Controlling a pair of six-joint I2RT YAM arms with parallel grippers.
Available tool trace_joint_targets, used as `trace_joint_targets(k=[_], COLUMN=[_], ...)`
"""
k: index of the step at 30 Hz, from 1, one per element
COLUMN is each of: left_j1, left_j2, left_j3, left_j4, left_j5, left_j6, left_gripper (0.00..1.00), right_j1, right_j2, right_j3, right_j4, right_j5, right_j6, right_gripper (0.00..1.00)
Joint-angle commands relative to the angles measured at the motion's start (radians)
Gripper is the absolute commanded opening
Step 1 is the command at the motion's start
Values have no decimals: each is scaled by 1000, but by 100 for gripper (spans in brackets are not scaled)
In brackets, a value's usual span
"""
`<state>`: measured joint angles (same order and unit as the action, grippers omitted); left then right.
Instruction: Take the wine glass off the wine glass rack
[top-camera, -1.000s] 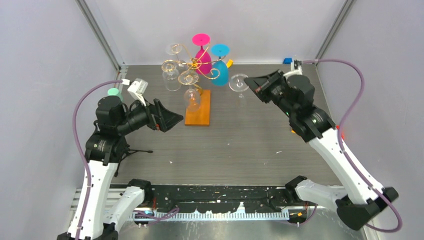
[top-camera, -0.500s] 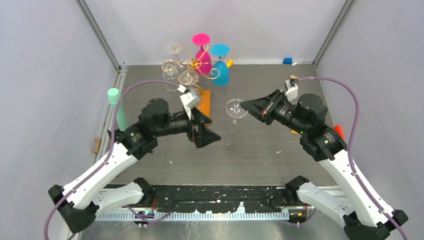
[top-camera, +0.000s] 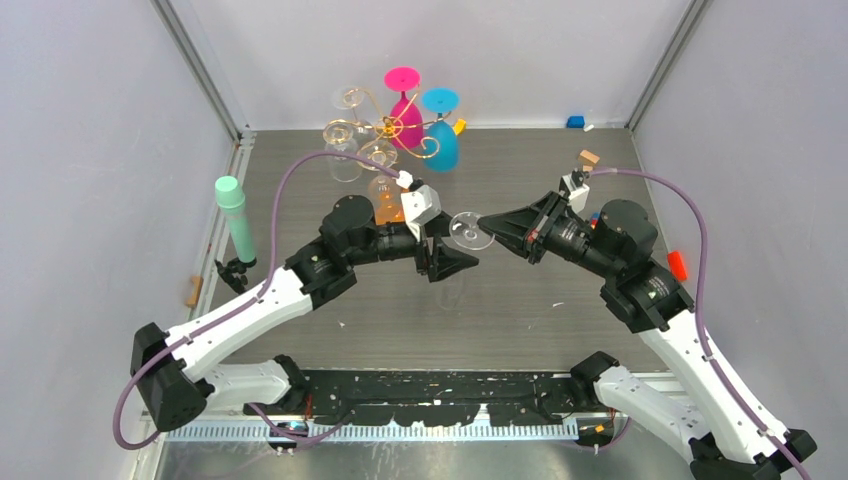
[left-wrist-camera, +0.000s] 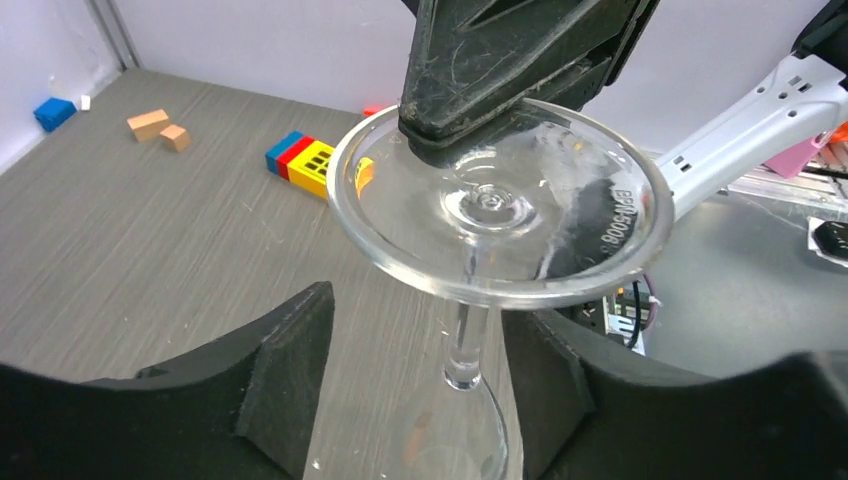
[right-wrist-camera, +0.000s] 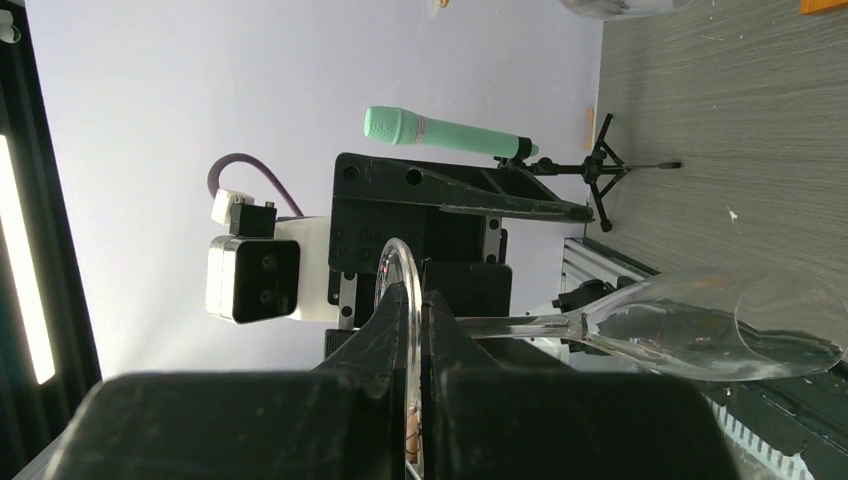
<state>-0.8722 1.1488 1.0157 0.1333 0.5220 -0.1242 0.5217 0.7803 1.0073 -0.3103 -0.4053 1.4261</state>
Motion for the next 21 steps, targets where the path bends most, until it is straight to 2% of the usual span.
trace_joint_targets(k=[1,4,8,11,14,15,16,17,18,19,21], left_j1=[-7,-7,-8,-7,-7,-8,-7,-7,-8,-7,-7], left_j2=[11,11,10,9,5,2,-5,-13,-21,-32,-61], left_j3=[16,10,-4,-6,-8,-9,-10,-12,-13,-14,-22], left_j4=[117,125,161,166,166,166,166,166,164,164,165], left_j5=[33,17,14,16,14,2,-18,-41,-69,-95,-164], left_j6=[-39,-68,-110,-121,-127,-130,-132,-135,-138,-141,-149], left_gripper=[58,41,24,1,0,0,0,0,0,0,0], right_j1=[3,3,3,3,3,3,3,3,3,3,3], right_j2=[-21,-18,-10,-4,2,4,5,2,-1,-9,-30], right_j3=[6,4,1,-2,1,3,7,11,17,19,15], right_j4=[84,93,101,106,110,111,106,98,66,51,19], right_j5=[-29,-29,-29,-32,-31,-29,-23,-17,9,25,74], right_j6=[33,33,36,36,15,1,-47,-71,-121,-146,-202], right_gripper=[0,0,0,0,3,19,31,53,61,74,84])
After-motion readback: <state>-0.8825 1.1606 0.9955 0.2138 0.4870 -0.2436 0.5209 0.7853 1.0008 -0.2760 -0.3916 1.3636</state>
